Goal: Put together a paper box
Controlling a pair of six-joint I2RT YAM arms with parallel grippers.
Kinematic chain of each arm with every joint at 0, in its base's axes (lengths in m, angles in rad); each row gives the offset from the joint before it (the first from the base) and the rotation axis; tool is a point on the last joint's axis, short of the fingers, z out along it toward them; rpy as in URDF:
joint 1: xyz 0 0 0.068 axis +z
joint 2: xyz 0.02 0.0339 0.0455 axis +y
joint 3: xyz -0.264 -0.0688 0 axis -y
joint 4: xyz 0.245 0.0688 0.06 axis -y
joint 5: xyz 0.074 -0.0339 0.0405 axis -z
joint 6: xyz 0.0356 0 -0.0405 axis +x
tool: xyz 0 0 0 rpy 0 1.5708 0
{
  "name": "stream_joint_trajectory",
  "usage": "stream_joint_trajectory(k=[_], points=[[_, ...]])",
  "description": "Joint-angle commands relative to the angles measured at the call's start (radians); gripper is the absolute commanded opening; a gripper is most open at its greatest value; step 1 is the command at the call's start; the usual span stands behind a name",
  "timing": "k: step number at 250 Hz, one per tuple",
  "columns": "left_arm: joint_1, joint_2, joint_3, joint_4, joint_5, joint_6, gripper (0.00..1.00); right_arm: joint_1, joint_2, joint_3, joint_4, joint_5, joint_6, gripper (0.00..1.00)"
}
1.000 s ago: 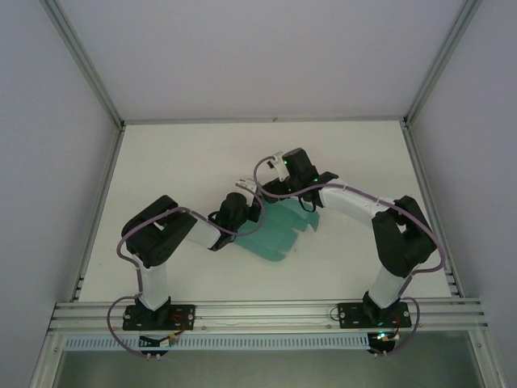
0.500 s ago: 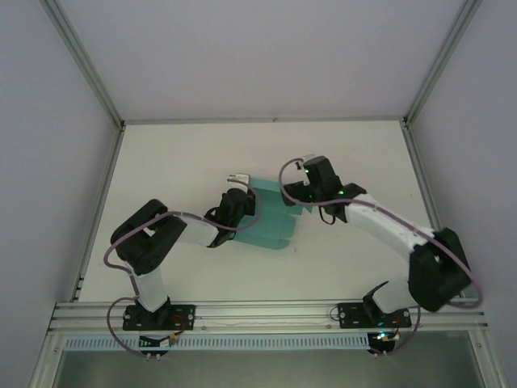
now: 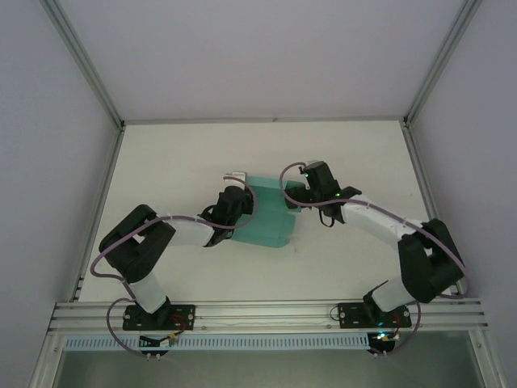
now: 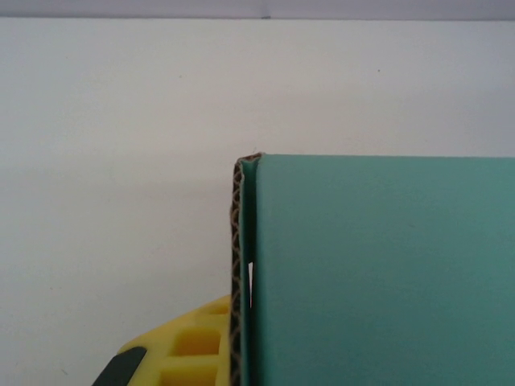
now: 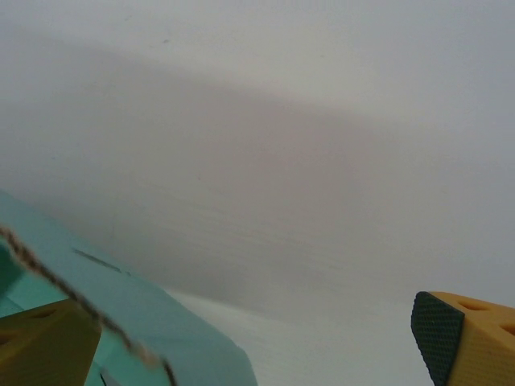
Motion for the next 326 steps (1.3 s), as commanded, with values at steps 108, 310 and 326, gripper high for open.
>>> stream_joint_trajectory(k=[108,310,326], points=[[-0.012,-0.092,0.092,-0.195,-0.101,-0.054,0.00,-0.002,-0.179,-0.120,-0.080,0.127,0.090,1.00],[-0.012,-0.131,0.088,-0.238,-0.047,-0.065,0.00,-0.042,-0.081,-0.046,0.102,-0.233,0.070,1.00],[-0.011,-0.131,0.090,-0.241,-0.047,-0.074,0.00,-0.039,-0.062,-0.031,0.102,-0.252,0.063,1.00]])
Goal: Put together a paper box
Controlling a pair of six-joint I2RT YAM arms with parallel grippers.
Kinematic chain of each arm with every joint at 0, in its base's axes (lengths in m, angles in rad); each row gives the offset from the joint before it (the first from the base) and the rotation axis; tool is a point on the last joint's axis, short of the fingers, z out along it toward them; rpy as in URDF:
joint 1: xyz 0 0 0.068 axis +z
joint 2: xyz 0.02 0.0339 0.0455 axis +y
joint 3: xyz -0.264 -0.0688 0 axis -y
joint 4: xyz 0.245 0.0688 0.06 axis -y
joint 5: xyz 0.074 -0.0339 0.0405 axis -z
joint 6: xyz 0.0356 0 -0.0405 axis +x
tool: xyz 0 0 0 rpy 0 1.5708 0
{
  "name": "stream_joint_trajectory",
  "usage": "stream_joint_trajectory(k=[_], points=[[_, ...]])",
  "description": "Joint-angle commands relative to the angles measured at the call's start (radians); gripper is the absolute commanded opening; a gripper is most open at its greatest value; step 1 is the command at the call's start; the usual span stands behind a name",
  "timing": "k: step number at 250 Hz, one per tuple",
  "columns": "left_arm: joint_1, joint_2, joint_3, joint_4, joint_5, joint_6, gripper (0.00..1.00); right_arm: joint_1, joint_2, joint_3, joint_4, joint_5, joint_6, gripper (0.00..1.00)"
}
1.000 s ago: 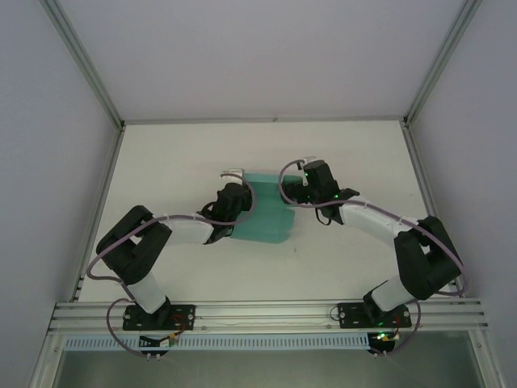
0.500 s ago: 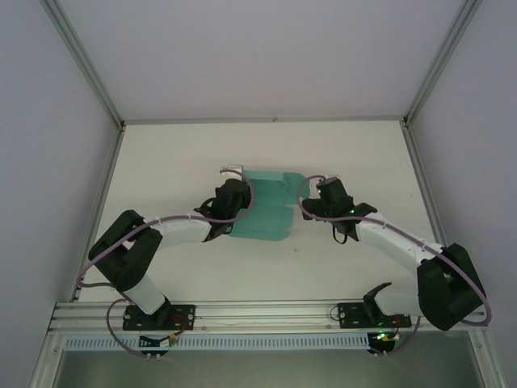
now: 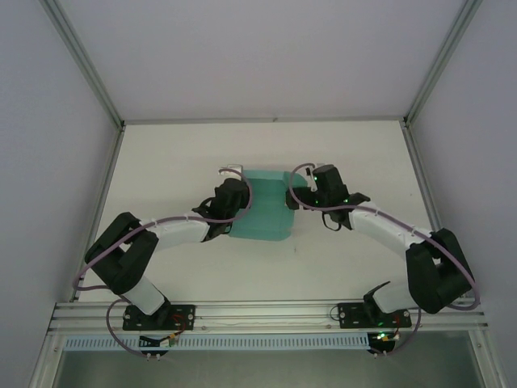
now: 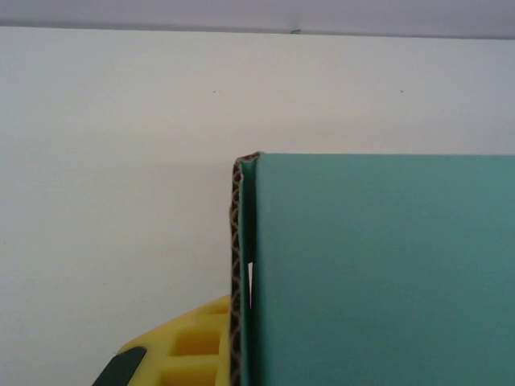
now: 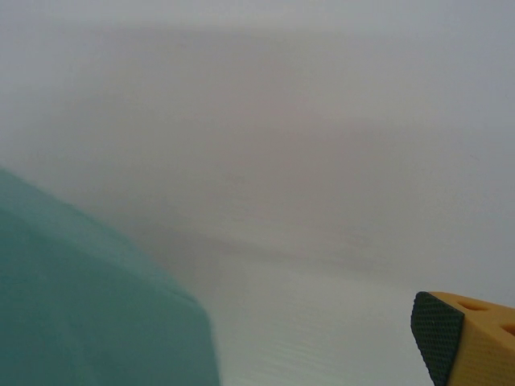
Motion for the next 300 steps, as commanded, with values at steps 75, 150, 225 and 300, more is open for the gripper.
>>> stream_joint_trajectory(k=[75,150,225,300], points=[[-0.006,-0.028,0.029,-0.029,0.032,-0.053,0.00,0.067,0.146,0.100,0.071,0.049,-0.050,1.00],[0.019,-0.030,0.032,-0.075,0.002,-0.047,0.00,0.071,-0.125,0.001,-0.045,0.056,-0.092,1.00],[0.032,-0.072,0.032,-0.101,0.083,-0.013,0.00,-0.062,-0.485,-0.102,-0.117,-0.034,-0.100,0.99],[0.031,-0.073,0.039,-0.112,0.121,0.001,0.00,-0.186,-0.301,-0.051,-0.137,-0.242,-0.253,0.91]])
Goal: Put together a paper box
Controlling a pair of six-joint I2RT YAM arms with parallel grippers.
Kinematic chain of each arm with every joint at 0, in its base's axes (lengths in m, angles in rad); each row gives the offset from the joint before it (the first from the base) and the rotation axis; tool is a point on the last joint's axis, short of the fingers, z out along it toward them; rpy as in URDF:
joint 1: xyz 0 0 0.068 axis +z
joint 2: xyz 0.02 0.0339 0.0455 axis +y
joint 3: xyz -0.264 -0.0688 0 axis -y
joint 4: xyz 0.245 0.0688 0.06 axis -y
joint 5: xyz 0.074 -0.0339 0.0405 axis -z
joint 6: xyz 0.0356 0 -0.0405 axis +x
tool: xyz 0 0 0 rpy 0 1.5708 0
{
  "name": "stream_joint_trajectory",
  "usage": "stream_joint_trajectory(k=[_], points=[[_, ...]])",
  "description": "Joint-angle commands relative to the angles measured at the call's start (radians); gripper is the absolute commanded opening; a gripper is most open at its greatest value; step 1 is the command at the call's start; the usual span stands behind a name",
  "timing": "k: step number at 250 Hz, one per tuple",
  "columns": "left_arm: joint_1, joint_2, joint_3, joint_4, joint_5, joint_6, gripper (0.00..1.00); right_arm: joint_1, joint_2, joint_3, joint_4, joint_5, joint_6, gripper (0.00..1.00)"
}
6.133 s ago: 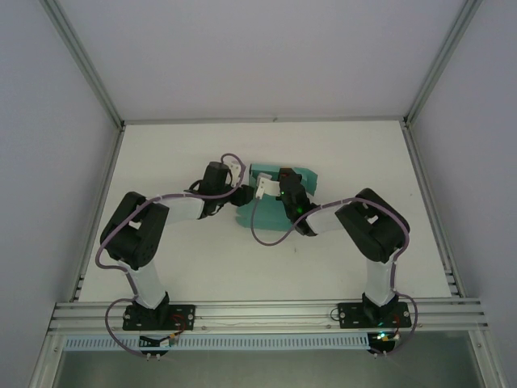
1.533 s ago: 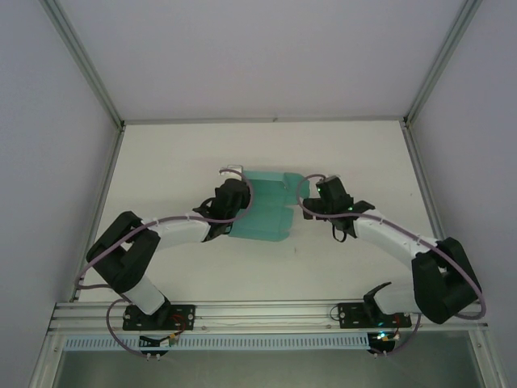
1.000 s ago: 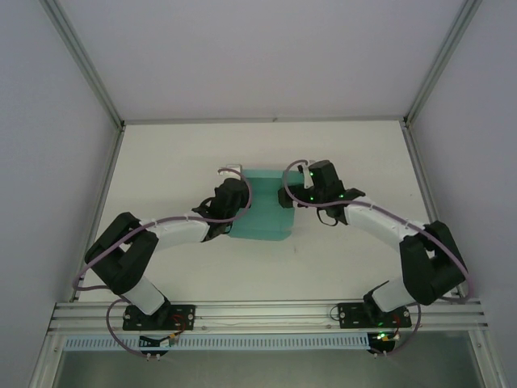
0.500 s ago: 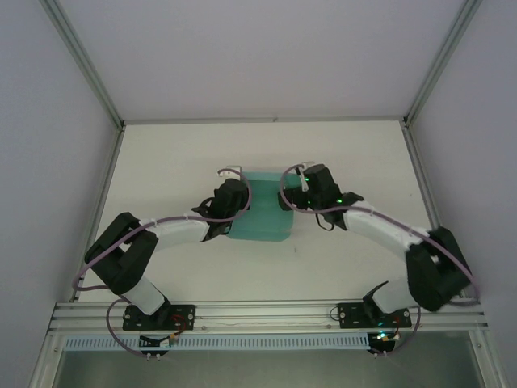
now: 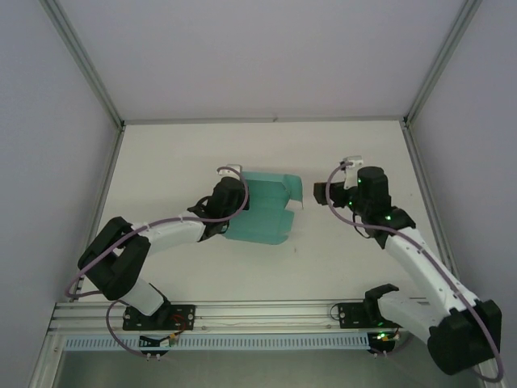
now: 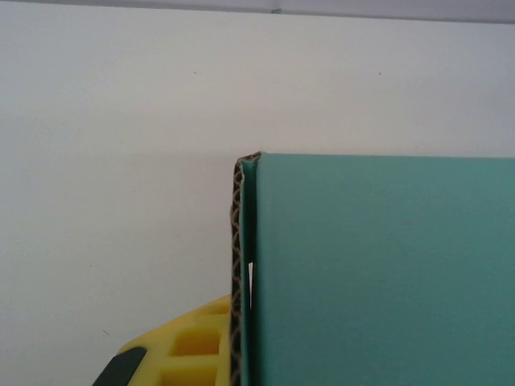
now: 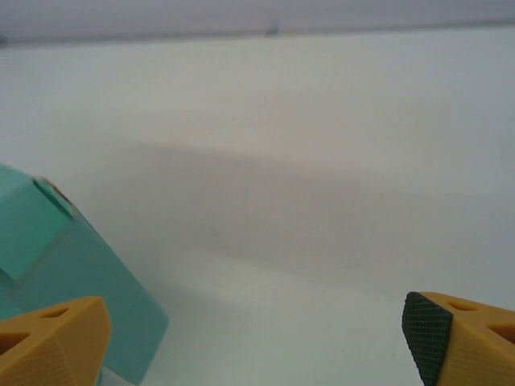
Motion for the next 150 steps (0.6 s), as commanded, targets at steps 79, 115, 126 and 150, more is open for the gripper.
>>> stream_joint_trajectory(k=[79,115,126,150], points=[[0.010,-0.012,0.055,-0.025,0.037,0.032,0.00,0.015,0.300,0.148,-0.043,-0.511,-0.238,0.72],[0.010,-0.009,0.061,-0.023,0.050,0.033,0.00,0.050,0.361,0.179,-0.041,-0.528,-0.248,0.64],[0.010,-0.009,0.063,-0.022,0.056,0.034,0.00,0.061,0.382,0.191,-0.033,-0.519,-0.243,0.61],[0.009,-0.005,0.067,-0.024,0.062,0.032,0.00,0.085,0.426,0.214,0.008,-0.482,-0.208,0.55]])
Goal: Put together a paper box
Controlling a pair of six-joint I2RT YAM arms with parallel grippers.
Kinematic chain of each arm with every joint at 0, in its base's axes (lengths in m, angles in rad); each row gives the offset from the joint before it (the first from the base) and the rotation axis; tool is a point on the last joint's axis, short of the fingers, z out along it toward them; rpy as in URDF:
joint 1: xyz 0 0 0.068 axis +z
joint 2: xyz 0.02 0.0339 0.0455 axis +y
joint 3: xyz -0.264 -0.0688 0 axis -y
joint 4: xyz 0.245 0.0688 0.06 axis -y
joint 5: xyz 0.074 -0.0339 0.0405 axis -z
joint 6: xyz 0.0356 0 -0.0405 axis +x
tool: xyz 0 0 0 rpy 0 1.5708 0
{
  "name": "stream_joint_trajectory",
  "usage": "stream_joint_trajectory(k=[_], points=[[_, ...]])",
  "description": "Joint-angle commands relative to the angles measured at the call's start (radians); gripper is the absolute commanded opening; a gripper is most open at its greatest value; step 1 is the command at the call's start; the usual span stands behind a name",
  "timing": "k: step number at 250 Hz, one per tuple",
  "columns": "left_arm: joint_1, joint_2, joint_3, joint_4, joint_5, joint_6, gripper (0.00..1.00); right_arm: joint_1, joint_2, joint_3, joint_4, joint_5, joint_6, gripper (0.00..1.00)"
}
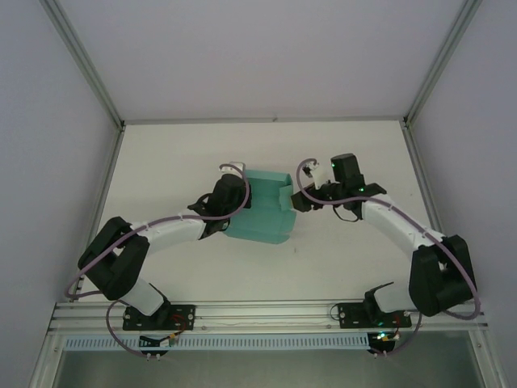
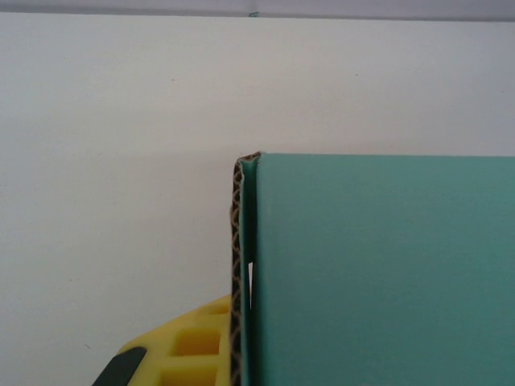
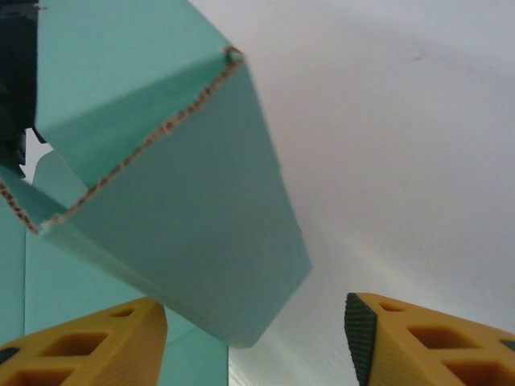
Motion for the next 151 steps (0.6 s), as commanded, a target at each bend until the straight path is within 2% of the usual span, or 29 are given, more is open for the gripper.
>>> stream_joint_trajectory(k=[1,29,59,96,114,151], points=[[0.009,-0.005,0.033,-0.004,0.022,0.008,0.00,0.028,0.045,0.044,0.050,-0.016,0.009,0.55],[0.007,0.000,0.038,-0.010,0.014,-0.004,0.00,0.078,0.085,0.070,0.103,0.109,0.081,0.50],[0.006,0.003,0.038,-0.011,0.006,-0.029,0.00,0.154,0.129,0.097,0.148,0.386,0.203,0.48],[0.001,0.007,0.045,-0.015,-0.006,-0.048,0.00,0.263,0.210,0.157,0.159,0.806,0.320,0.23],[-0.004,0.008,0.057,-0.040,-0.032,-0.079,0.00,0.298,0.261,0.211,0.110,1.028,0.412,0.15],[-0.015,0.017,0.066,-0.043,-0.073,-0.136,0.00,0.306,0.383,0.320,-0.037,1.288,0.646,0.03]])
